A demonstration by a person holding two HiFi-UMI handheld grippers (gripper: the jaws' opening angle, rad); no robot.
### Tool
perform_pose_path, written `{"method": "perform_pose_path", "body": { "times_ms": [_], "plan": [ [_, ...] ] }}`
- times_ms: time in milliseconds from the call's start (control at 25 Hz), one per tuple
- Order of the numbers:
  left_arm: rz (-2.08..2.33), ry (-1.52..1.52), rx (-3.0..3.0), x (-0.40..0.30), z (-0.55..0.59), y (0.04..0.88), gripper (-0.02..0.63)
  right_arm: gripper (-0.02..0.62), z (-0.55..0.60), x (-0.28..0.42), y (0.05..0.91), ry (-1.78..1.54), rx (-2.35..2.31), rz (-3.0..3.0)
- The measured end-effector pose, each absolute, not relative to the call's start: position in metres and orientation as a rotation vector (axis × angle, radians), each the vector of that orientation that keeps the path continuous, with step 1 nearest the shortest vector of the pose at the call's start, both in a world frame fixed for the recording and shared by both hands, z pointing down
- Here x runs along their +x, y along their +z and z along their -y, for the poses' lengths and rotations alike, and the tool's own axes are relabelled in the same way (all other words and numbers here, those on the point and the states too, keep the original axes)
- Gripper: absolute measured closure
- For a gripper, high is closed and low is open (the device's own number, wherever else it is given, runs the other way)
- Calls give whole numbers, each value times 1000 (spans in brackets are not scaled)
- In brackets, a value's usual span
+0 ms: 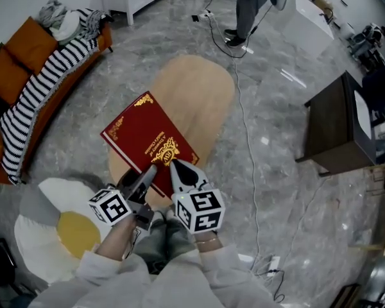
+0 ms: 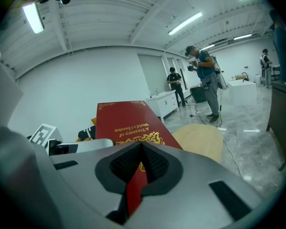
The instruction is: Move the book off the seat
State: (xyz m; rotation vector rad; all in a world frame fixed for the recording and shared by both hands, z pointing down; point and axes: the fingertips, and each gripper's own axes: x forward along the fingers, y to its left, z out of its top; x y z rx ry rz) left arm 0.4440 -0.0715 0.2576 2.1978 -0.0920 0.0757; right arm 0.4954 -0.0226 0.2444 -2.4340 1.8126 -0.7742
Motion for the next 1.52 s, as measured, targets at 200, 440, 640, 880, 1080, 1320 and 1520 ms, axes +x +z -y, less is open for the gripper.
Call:
{"method": "perform_pose_path", "body": {
  "times_ms": [200,440,640,880,1080,1320,1520],
  "plan": [
    [105,103,2155,455,70,292,347,584,21,513,277,-848,-2426,-1767],
    [89,190,2082,460,73,343,347,584,20,515,328,-979,-2402,-1737],
    [89,230,2071,466,75,387,347,584,23,524,373,-1041,-2377,-1703],
    [72,230,2020,471,73,432,345,584,30,527,424,-1107,-2352,-1644],
    [82,291,1999,476,59,477,345,584,26,529,469,-1170,-2338,-1617],
    [89,295,1948,478,66,528,345,584,21,538,519,-1222,-2343,-1579],
    [79,312,1924,480,72,562,345,584,20,544,546,-1263,-2341,-1523]
  ]
}}
